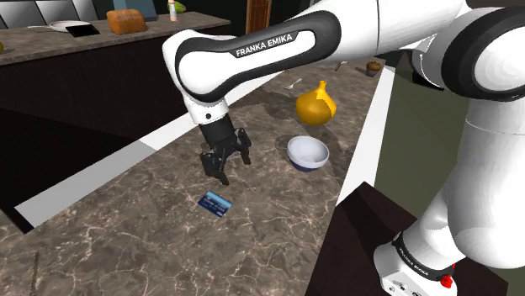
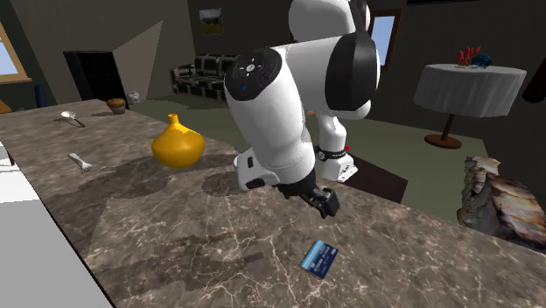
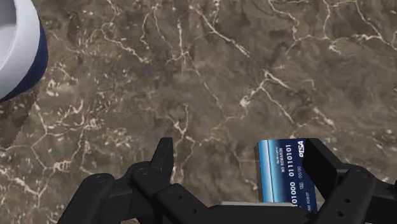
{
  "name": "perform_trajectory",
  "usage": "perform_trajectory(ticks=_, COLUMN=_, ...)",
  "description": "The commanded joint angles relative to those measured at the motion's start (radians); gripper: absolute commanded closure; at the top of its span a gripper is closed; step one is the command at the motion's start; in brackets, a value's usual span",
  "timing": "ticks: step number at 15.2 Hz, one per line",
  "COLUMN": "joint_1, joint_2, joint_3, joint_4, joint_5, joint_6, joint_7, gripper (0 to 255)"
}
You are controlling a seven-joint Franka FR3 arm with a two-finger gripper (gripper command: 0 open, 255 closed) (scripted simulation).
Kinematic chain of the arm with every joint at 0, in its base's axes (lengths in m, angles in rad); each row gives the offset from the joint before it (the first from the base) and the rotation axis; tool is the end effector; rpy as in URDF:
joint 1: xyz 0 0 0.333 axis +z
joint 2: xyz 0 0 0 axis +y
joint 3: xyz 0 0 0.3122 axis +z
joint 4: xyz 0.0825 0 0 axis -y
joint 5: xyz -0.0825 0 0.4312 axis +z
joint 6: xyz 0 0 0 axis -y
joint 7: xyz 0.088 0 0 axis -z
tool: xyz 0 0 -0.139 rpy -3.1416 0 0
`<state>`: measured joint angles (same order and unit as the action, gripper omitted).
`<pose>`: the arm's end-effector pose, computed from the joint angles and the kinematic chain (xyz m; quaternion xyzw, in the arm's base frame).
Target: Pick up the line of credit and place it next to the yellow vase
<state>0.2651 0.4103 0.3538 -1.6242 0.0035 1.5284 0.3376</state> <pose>0.5238 0.3552 0.3178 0.9586 0.1388 -0.2443 0.0453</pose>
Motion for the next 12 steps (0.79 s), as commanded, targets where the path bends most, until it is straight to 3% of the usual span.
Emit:
perform_trajectory(ticks=1, joint_1=0.033, joint_2=0.089, joint_3=0.009, joint_4=0.086, joint_5=-0.012, joint_6=-0.026, joint_7=0.014, gripper=0)
perform_trajectory(ticks=5, joint_1=0.102, joint_2=0.270, joint_3=0.017, joint_4=0.274, joint_5=-0.036, joint_6=-0.086, joint_7=0.026, gripper=0)
perform_trajectory(ticks=12, joint_1=0.091, joint_2=0.237, joint_3=0.020, joint_4=0.146, joint_5=-0.029, joint_6=0.007, joint_7=0.023, gripper=0)
